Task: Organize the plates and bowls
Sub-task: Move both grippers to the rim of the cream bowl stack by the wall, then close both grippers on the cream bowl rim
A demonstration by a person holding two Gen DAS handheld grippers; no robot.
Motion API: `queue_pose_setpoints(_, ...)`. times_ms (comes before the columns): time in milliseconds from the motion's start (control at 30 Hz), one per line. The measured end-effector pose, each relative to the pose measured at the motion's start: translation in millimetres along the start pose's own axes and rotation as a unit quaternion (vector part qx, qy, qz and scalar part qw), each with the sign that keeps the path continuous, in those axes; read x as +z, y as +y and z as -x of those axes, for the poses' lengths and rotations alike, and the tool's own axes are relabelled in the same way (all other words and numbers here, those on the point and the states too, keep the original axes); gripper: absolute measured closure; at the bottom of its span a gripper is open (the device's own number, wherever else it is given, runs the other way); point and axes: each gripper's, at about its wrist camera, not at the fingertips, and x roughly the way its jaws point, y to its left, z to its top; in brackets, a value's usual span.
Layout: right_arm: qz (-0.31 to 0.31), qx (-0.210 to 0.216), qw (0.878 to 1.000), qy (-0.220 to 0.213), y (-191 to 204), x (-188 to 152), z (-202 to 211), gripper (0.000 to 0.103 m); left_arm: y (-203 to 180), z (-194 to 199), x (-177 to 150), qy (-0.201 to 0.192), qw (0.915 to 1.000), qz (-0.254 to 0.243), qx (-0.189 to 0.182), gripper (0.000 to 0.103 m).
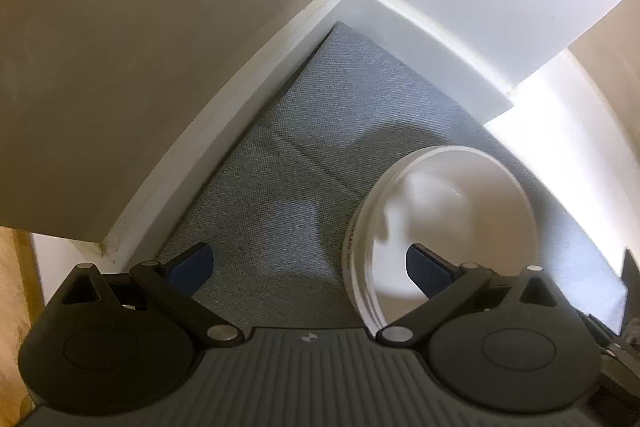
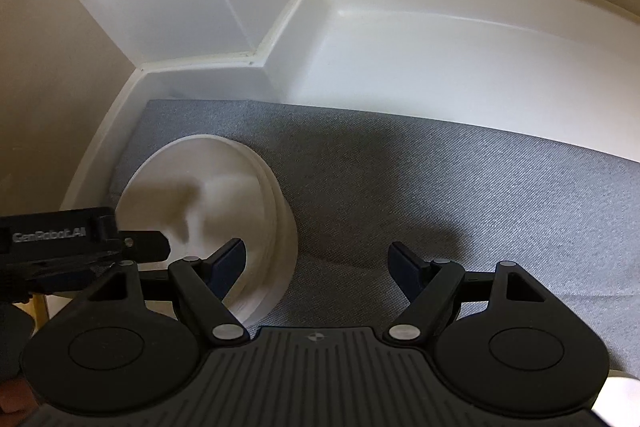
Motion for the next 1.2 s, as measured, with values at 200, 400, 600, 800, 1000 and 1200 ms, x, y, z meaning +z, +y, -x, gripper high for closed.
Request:
queue_pose_setpoints(200, 0.004, 0.003, 1.000, 0.003, 0.8, 0.0, -1.0, 0.023, -8.7, 5.8, -6.1, -0.002, 0.9999, -0.005, -0.010, 0.001)
queue_pose_setpoints(400, 0.005, 0.006, 1.000, 0.003, 0.9, 0.7, -1.7, 0.027, -19.0, 11.4, -6.3, -0.029, 0.9992, -0.019, -0.018, 0.016)
queue_pose_setpoints(600, 0.030, 0.024, 0.999, -0.002, 9.9, -4.2, 3.0, 0.086, -21.3, 12.8, -14.8, -0.039, 0.9975, -0.046, -0.037, 0.087)
queue_pose_setpoints(800, 0.036, 0.020, 0.999, -0.033, 9.3, -2.5, 16.4, 0.087, -24.4, 27.8, -20.3, -0.068, 0.9946, -0.059, -0.052, 0.090)
queue_pose_setpoints(1000, 0.052, 0.014, 0.996, -0.075, 11.6, -0.4, 42.0, 0.087, -33.1, 53.1, -22.0, -0.099, 0.9905, -0.071, -0.064, 0.090)
queue_pose_setpoints(1200, 0.046, 0.009, 0.993, -0.113, 1.3, -7.2, 81.5, 0.087, -51.8, 80.8, -36.9, -0.122, 0.9834, -0.097, -0.093, 0.090)
